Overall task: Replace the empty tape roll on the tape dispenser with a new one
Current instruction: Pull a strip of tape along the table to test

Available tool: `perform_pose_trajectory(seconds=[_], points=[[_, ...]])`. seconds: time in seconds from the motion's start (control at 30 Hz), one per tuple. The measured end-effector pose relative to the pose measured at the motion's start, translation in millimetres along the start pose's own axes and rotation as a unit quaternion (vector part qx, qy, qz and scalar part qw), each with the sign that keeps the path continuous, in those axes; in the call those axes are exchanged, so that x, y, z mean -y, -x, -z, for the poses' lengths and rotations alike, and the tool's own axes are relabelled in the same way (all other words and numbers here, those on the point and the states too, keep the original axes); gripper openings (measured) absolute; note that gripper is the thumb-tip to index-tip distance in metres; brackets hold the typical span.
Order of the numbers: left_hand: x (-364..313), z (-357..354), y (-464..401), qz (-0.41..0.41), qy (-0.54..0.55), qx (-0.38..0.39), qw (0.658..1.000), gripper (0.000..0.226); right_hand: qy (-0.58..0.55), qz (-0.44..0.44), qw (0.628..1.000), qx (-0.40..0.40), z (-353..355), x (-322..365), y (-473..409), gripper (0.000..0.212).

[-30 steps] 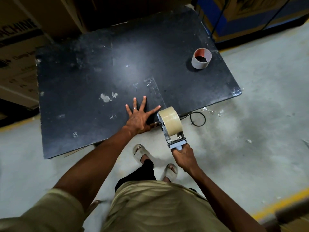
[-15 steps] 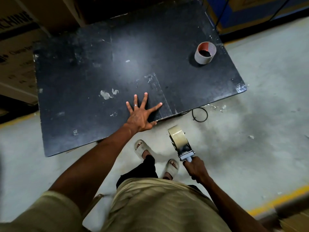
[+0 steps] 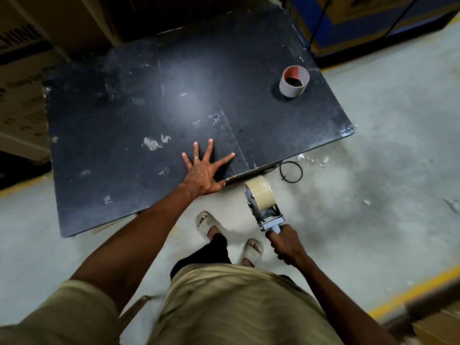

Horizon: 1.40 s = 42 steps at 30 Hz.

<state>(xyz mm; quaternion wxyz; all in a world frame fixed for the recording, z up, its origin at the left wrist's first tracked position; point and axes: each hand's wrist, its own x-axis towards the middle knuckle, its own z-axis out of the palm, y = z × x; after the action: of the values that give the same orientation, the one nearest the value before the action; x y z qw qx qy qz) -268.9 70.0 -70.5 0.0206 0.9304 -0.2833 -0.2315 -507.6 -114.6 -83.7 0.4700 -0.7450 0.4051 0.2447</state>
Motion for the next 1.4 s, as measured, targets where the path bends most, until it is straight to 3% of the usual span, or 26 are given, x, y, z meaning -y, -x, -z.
perform_pose_trajectory(seconds=[0.33, 0.57, 0.73, 0.8, 0.93, 1.07, 1.17, 1.27, 1.4], points=[[4, -6, 9, -0.007, 0.035, -0.025, 0.999, 0.104, -0.072, -0.007, 0.996, 0.054, 35, 27, 34, 0.02], [3, -14, 37, -0.018, 0.143, -0.151, 0.978, 0.099, -0.109, 0.051, 0.991, 0.058, 57, 56, 50, 0.019], [-19, -15, 62, -0.05, 0.266, -0.279, 0.921, 0.088, -0.141, 0.092, 0.985, 0.044, 62, 84, 53, 0.022], [-26, -13, 65, -0.027, 0.341, -0.271, 0.9, 0.087, -0.165, 0.099, 0.98, 0.053, 60, 94, 51, 0.021], [-33, -4, 63, 0.034, 0.525, -0.221, 0.821, 0.099, -0.223, 0.097, 0.966, 0.085, 56, 111, 46, 0.022], [-33, 5, 63, 0.036, 0.605, -0.161, 0.779, 0.114, -0.272, 0.107, 0.946, 0.14, 56, 129, 43, 0.029], [-41, 21, 67, 0.032, 0.649, -0.144, 0.746, 0.099, -0.3, 0.111, 0.935, 0.155, 54, 142, 42, 0.028], [-49, 39, 69, 0.054, 0.666, -0.186, 0.72, 0.077, -0.325, 0.087, 0.925, 0.177, 54, 155, 41, 0.027], [-41, 53, 60, 0.079, 0.633, -0.261, 0.725, 0.052, -0.344, 0.048, 0.911, 0.224, 55, 170, 34, 0.03]])
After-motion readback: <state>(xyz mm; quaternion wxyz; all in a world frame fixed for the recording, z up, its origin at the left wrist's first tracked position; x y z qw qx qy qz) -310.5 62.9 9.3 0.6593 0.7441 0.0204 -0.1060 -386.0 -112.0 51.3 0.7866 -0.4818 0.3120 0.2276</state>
